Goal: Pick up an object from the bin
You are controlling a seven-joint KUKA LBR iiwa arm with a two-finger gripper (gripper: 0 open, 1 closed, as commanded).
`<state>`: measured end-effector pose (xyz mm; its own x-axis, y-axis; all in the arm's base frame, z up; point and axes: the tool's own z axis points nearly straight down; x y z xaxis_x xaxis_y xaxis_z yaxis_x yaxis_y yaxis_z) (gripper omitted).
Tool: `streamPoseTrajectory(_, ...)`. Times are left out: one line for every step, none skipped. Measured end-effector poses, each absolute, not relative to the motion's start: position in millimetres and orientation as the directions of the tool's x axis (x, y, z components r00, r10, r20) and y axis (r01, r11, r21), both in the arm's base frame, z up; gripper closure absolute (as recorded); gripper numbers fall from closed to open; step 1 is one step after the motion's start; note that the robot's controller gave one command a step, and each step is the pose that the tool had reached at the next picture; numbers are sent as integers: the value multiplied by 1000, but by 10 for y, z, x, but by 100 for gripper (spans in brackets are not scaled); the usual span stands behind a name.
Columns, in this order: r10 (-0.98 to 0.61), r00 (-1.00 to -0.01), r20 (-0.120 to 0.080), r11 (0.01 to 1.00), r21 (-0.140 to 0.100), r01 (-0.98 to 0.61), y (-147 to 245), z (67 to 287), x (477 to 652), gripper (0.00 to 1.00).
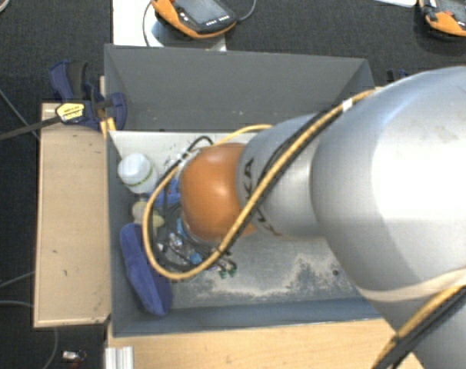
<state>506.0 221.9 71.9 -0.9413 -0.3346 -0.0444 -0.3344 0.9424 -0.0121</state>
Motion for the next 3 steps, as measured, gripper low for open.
streamPoseTrajectory(-265,-963,-43,964,-9,-265,2277,724,4884,100)
streamPoseTrajectory(-223,-973,-51,975,-3,-223,1730,726,4983,100)
streamPoseTrajectory(-131,-990,-44,991,-1,-131,1298,801,5011,100)
